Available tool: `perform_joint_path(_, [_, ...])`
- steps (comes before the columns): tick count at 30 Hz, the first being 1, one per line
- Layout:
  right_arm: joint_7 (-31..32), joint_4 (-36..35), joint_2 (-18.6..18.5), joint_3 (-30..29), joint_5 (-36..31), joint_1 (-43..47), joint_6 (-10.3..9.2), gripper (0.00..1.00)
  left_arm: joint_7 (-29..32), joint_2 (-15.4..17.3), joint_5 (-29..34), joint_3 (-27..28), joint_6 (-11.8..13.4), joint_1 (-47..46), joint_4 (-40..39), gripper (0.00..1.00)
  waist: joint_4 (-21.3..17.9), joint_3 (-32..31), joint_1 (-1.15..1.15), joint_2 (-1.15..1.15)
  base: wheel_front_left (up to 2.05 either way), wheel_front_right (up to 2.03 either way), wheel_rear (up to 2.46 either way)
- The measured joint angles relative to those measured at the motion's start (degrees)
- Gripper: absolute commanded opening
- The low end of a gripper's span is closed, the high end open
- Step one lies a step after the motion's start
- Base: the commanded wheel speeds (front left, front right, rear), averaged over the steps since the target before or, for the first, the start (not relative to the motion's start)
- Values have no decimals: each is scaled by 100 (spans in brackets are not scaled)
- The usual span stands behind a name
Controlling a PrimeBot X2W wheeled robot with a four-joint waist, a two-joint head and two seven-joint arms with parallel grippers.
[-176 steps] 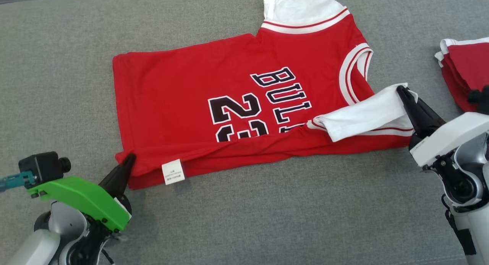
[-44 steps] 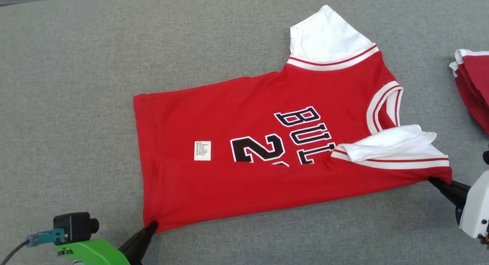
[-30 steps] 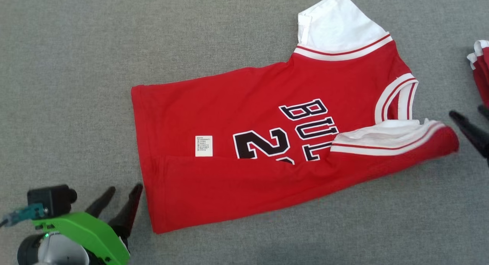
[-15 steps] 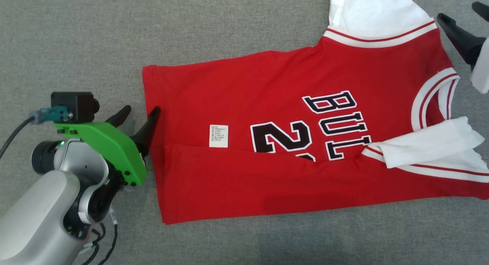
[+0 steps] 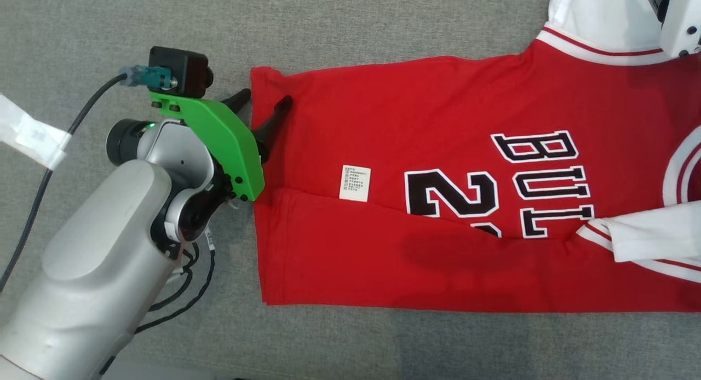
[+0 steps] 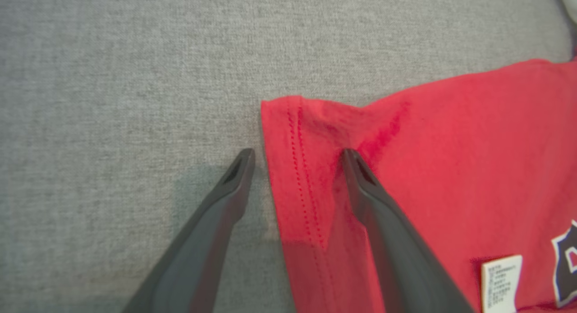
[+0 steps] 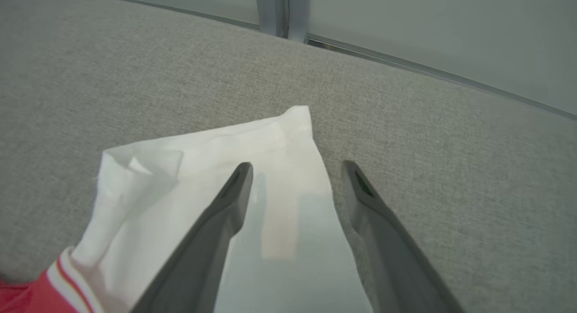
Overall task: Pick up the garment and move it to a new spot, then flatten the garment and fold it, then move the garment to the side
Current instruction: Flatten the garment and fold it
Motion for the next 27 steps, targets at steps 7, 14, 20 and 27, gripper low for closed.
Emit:
perform_joint_path(7, [-114,601,81,120,-178,-277,0,100,99,-212,-44,-97,-253,-243,391,100,179,95,0,0,0,0,0])
perform_joint_path(14, [-160,879,97,192,-245,-456,0,100,88,-322,-55,-133,-455,-385,630,93,203,114,-1,0,0,0,0])
perform_joint_path(20, [-313,939,179,343,-57,-482,4,0,27,-391,-205,-85,-650,-415,764,0,182,101,-1,0,0,0,0])
perform_joint_path(27, [-857,608,119,407,760,-402,4,0,-408,-185,-197,83,-582,-86,557,0,25,-80,-1,0,0,0,0])
